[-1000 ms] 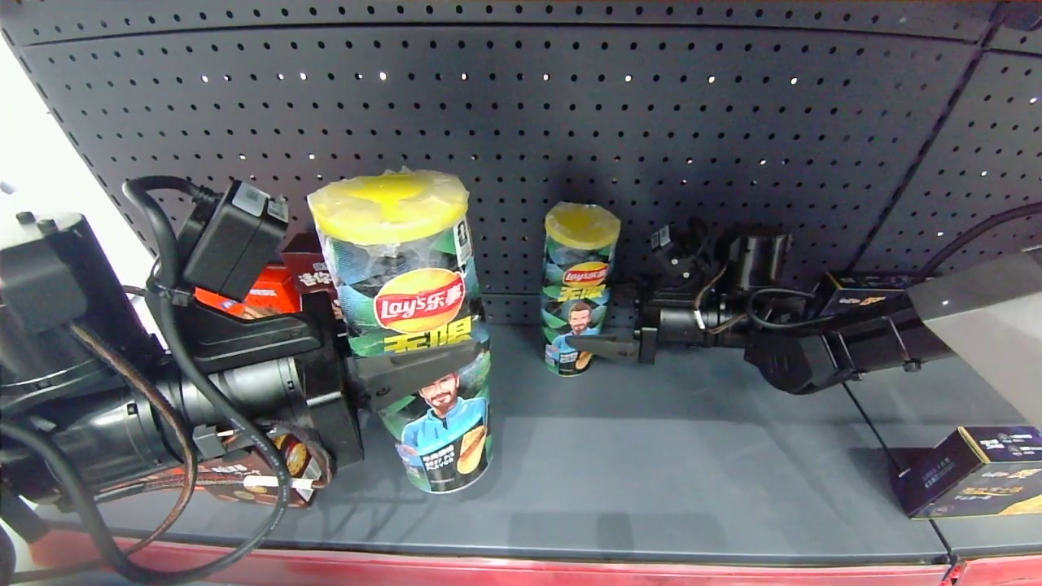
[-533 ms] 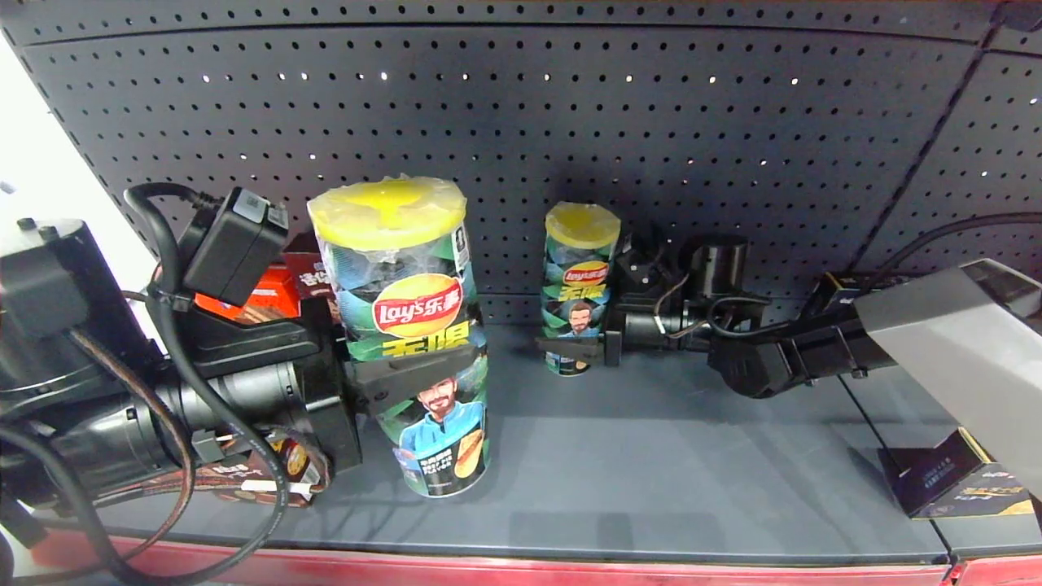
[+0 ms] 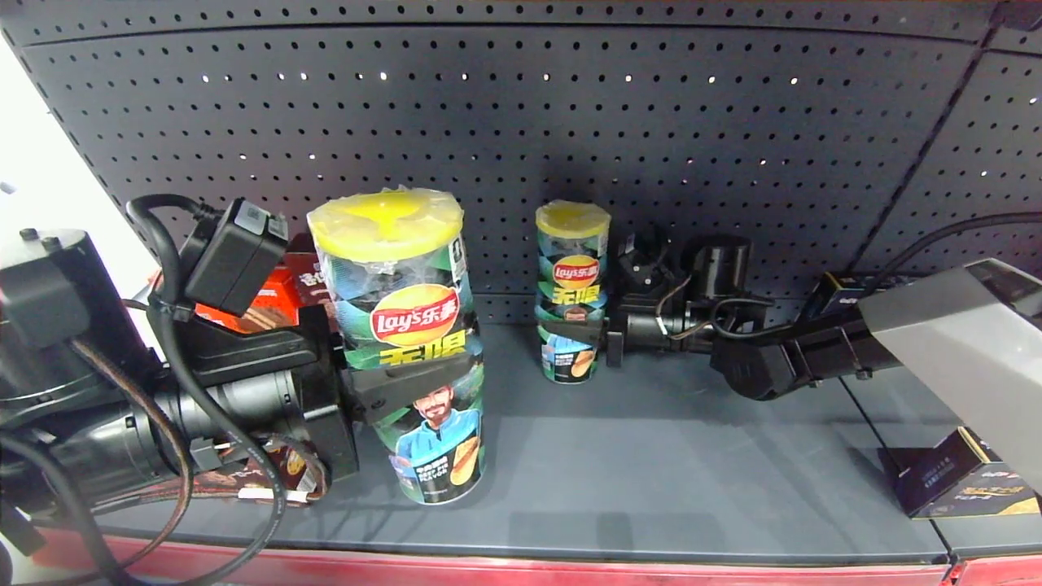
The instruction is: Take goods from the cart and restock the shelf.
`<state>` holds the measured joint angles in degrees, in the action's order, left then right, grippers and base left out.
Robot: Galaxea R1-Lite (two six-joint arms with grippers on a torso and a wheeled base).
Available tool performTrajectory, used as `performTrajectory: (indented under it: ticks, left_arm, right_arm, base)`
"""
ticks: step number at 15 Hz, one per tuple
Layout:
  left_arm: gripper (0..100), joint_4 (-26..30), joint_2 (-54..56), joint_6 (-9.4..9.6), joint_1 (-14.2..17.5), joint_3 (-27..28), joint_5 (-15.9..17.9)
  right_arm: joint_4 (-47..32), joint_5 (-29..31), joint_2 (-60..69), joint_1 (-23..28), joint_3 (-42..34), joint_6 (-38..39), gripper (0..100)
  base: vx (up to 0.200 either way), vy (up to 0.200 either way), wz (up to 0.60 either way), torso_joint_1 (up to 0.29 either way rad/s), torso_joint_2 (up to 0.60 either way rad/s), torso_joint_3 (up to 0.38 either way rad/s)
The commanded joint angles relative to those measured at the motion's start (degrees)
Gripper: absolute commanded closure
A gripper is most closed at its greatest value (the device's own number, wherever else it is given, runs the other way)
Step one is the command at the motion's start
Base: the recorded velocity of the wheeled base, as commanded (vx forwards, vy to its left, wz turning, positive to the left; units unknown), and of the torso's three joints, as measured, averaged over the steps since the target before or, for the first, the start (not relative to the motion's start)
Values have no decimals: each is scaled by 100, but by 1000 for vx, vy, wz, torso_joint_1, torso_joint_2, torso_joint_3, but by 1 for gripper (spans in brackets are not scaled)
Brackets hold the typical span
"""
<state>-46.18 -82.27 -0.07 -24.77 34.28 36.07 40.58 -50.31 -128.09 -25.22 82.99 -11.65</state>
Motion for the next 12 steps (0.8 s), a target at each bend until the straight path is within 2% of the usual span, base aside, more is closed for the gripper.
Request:
performTrajectory:
  ticks: [1, 4, 7, 8, 10, 12]
  left_arm:
    - [100, -23, 18, 7, 104, -97, 14]
    - [100, -23, 203, -1, 130, -115, 23]
    - [100, -14, 212, -1, 130, 0, 23]
    - [100, -14, 221, -1, 130, 0, 23]
    - [100, -14, 212, -1, 130, 0, 23]
    - [100, -5, 203, -1, 130, 9, 14]
  right_arm:
    - [90, 21, 275, 0, -249, 5, 100]
    - [248, 127, 917, -44, -934, 14, 100]
    - [1189, 232, 1699, -123, -2182, 111, 100]
    - [1338, 267, 1805, -141, -2384, 163, 100]
    - [2173, 672, 2218, -448, -3457, 445, 100]
    - [2788, 927, 2209, -668, -4063, 462, 100]
  base:
    - [0, 0, 0, 0, 0, 0]
    - [0, 0, 0, 0, 0, 0]
    - [0, 0, 0, 0, 0, 0]
    - [0, 0, 0, 0, 0, 0]
    - [0, 0, 0, 0, 0, 0]
    - [0, 0, 0, 0, 0, 0]
